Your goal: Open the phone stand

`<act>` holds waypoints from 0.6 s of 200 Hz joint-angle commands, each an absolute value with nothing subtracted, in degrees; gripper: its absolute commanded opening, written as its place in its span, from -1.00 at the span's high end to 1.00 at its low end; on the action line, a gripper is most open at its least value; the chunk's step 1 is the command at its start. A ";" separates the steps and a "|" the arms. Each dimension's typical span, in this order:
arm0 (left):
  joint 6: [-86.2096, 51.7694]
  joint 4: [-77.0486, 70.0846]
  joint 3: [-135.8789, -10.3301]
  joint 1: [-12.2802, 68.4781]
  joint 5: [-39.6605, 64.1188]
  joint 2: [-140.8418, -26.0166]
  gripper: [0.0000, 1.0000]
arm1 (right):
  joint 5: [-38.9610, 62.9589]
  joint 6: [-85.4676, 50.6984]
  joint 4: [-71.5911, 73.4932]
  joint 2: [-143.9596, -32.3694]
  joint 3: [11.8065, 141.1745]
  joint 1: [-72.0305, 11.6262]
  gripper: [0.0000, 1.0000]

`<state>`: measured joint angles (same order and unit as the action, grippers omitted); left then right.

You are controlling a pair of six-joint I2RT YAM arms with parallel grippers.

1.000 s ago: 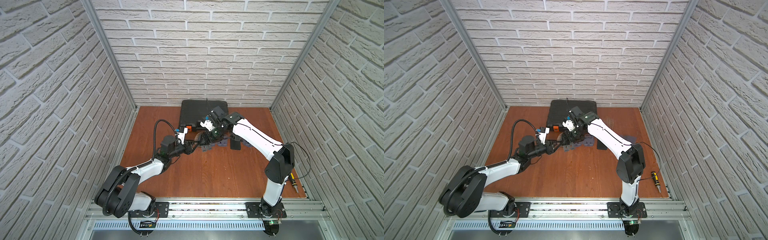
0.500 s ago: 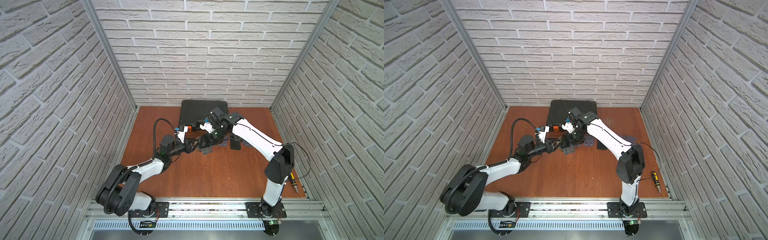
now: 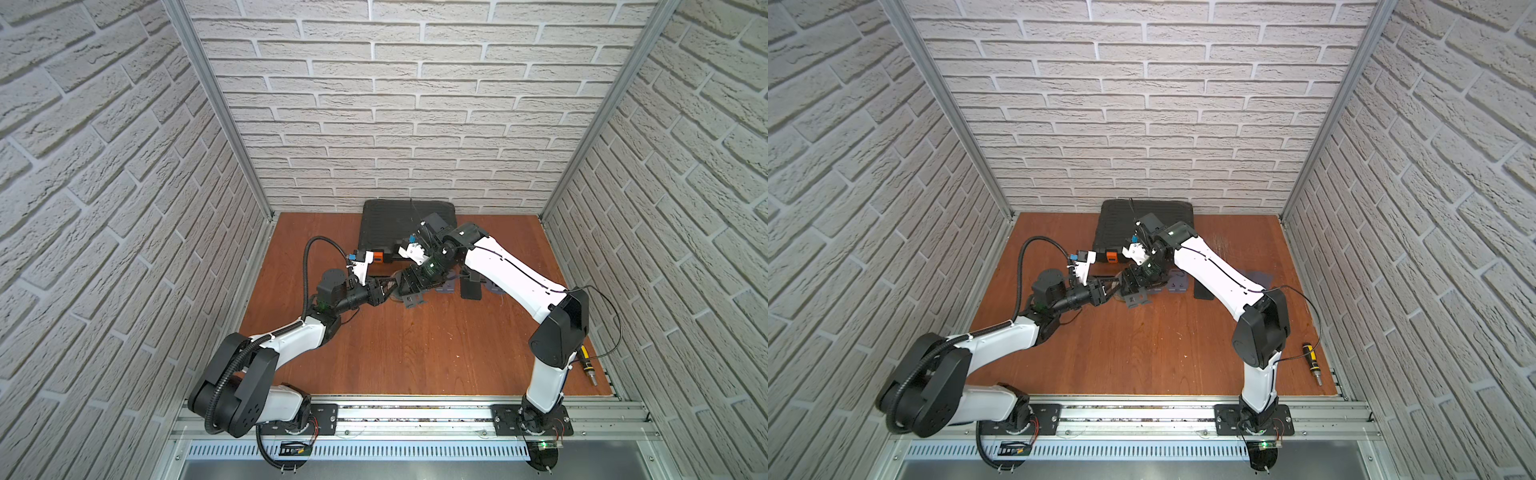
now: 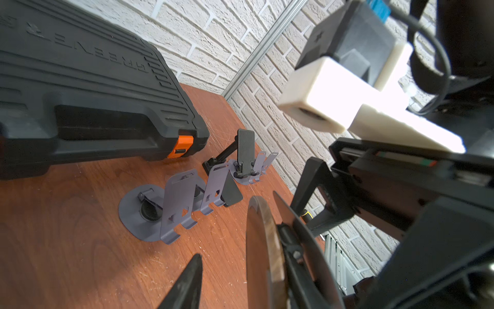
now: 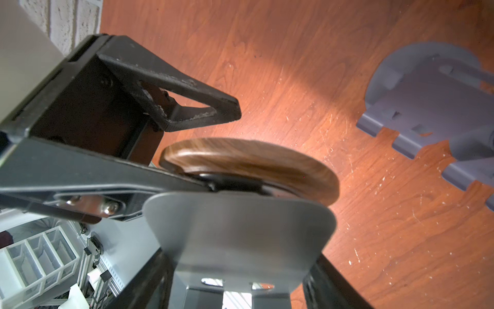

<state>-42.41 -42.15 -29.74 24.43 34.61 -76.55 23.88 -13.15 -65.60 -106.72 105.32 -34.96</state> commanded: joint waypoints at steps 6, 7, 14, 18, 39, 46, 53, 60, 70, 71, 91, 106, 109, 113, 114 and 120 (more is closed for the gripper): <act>-42.63 -39.42 -29.10 21.83 33.27 -72.66 0.00 | 25.61 -13.01 -64.86 -106.10 107.95 -35.27 0.87; -42.63 -39.31 -29.09 21.77 33.29 -72.54 0.00 | 25.64 -12.96 -64.86 -106.09 107.98 -35.26 0.87; -42.51 -38.75 -29.01 21.65 33.38 -71.77 -0.02 | 25.51 -13.01 -64.78 -106.25 108.17 -35.31 0.87; -42.41 -38.50 -29.00 21.54 33.59 -71.37 -0.02 | 25.55 -13.03 -64.86 -106.40 108.22 -35.33 0.87; -42.79 -38.05 -28.54 21.55 34.28 -69.71 -0.03 | 25.71 -13.14 -64.85 -107.06 109.19 -35.32 0.87; -42.96 -38.14 -28.19 21.62 34.36 -69.23 -0.04 | 25.70 -13.18 -64.94 -107.30 109.62 -35.27 0.88; -43.04 -38.01 -27.84 21.58 34.30 -68.79 -0.04 | 25.83 -13.22 -65.00 -107.67 110.02 -35.31 0.87; -43.07 -37.89 -27.54 21.60 34.28 -68.34 -0.04 | 25.91 -13.23 -65.07 -107.95 110.52 -35.33 0.87; -43.15 -37.83 -27.03 21.57 34.28 -67.73 -0.05 | 26.01 -13.27 -65.20 -108.20 111.05 -35.31 0.87; -43.15 -37.81 -27.01 21.55 34.28 -67.66 -0.05 | 26.01 -13.23 -65.25 -108.29 111.12 -35.32 0.87; -43.24 -37.53 -26.24 21.64 34.54 -67.04 -0.05 | 26.17 -13.25 -65.63 -108.91 112.33 -35.30 0.87; -43.24 -37.53 -25.90 21.87 34.69 -66.90 -0.05 | 26.11 -13.22 -65.87 -109.24 112.91 -35.26 0.87; -43.24 -37.61 -25.78 21.87 34.71 -66.96 -0.05 | 26.17 -13.25 -65.87 -109.32 112.99 -35.32 0.87; -43.24 -37.70 -25.69 21.92 34.71 -66.97 -0.05 | 26.18 -13.32 -65.88 -109.36 113.07 -35.28 0.87; -43.24 -37.75 -25.68 21.94 34.71 -66.97 -0.05 | 26.14 -13.30 -65.90 -109.39 113.14 -35.31 0.87; -43.33 -37.98 -25.58 22.03 34.72 -67.09 -0.05 | 26.23 -13.34 -65.91 -109.42 113.23 -35.31 0.87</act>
<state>-43.38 -36.07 -26.41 22.06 34.37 -67.96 24.49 -13.17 -66.32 -109.69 110.96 -35.14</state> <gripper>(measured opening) 0.527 0.706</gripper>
